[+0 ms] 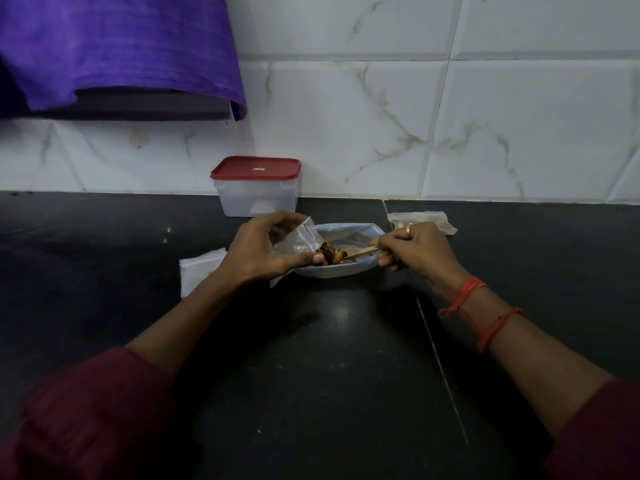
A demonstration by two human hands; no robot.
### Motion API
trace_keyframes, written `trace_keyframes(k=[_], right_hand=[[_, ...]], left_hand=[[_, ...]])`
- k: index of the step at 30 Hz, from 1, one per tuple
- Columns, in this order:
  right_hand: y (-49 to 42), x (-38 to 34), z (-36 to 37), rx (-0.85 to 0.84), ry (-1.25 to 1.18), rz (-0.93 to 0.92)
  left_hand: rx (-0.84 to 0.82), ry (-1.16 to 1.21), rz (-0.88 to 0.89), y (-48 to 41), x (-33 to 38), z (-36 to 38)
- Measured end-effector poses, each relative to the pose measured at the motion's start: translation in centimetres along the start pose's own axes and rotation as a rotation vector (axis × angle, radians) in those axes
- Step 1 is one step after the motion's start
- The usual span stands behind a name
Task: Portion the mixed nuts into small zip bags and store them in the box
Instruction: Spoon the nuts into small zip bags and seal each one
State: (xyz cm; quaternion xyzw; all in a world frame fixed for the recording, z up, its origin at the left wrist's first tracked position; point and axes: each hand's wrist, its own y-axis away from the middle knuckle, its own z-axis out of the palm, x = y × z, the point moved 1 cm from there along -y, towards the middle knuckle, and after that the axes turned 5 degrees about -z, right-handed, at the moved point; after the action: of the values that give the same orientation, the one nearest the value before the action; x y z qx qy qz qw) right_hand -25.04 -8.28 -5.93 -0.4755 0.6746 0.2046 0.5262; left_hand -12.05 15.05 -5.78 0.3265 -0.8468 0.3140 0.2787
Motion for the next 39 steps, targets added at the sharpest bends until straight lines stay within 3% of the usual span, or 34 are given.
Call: trace_keyframes(k=[10, 19, 25, 29, 31, 34, 39], right_hand=[[-0.6, 0.1, -1.0, 0.082, -0.171, 0.035], [0.6, -2.3, 0.2, 0.003, -0.258, -0.071], [1.3, -2.9, 1.3, -0.061, -0.122, -0.265], [1.7, -2.9, 1.8, -0.006, 0.277, -0.759], [1.7, -2.8, 2.0, 0.031, 0.337, -0.907], [1.6, -2.9, 1.7, 0.084, 0.307, -0.928], [1.7, -2.9, 1.3, 0.161, 0.212, -0.794]], left_hand=[[0.018, -0.126, 0.055, 0.4, -0.3, 0.1], [0.054, -0.209, 0.084, 0.4, 0.0, 0.4], [0.085, -0.202, 0.117, 0.4, 0.5, 0.4], [0.095, -0.157, 0.126, 0.4, 0.7, 0.3], [0.096, -0.122, 0.12, 0.4, 0.7, 0.2], [0.097, -0.08, 0.105, 0.3, 0.5, 0.1], [0.088, -0.014, 0.076, 0.1, 0.4, -0.1]])
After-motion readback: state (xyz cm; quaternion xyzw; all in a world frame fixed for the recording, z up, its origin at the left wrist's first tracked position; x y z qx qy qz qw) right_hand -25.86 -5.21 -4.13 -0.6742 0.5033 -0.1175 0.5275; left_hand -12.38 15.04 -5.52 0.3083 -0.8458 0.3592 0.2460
